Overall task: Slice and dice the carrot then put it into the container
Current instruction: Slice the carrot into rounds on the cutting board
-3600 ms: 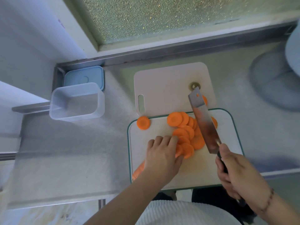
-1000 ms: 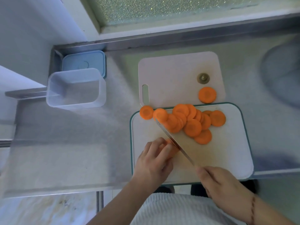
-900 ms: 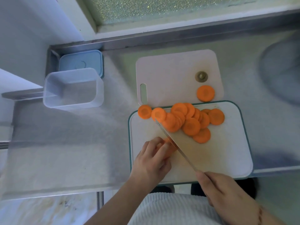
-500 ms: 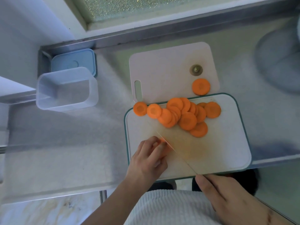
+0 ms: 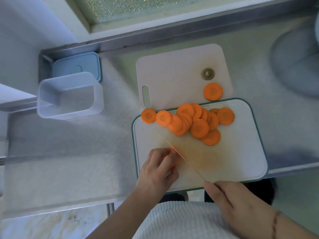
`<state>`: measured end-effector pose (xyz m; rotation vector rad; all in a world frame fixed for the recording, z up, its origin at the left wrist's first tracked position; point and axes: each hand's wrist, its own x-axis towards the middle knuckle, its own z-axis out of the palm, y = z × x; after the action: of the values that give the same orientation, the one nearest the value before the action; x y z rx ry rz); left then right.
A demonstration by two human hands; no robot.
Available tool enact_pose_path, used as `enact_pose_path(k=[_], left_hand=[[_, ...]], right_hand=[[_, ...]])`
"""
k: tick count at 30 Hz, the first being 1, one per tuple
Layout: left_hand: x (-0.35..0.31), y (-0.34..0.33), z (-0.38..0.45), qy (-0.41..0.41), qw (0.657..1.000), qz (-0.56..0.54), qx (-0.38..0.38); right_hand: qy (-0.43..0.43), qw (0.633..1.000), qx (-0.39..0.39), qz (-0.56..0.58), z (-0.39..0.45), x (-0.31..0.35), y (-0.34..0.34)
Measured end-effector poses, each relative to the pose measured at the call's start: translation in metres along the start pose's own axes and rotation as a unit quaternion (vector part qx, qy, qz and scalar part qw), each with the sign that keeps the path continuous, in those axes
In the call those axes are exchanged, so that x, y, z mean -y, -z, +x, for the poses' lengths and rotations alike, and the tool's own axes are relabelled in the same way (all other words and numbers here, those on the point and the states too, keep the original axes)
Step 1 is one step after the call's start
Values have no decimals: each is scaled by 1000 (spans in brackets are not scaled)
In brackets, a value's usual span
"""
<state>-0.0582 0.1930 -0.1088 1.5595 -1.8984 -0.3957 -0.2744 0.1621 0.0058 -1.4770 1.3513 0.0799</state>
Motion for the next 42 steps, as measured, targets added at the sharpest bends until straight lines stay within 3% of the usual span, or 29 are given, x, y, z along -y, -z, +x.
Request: enact_pose_path(k=[8, 13, 16, 29, 34, 42], left_hand=[[-3, 1, 3, -21, 1000, -4, -10], [-3, 2, 3, -18, 1000, -3, -10], [-1, 2, 4, -13, 1000, -5, -15], [-10, 8, 5, 7, 1000, 2, -19], [-9, 10, 7, 19, 1000, 19, 10], [-3, 8, 7, 24, 1000, 19, -3]], right_hand=[[52, 998, 28, -8, 42, 21, -12], [3, 1000, 12, 2, 6, -17, -5], [6, 999, 49, -4, 14, -22, -2], [47, 998, 51, 11, 75, 20, 13], [-10, 989, 86, 119, 59, 38, 43], [31, 998, 49, -6, 13, 17, 34]])
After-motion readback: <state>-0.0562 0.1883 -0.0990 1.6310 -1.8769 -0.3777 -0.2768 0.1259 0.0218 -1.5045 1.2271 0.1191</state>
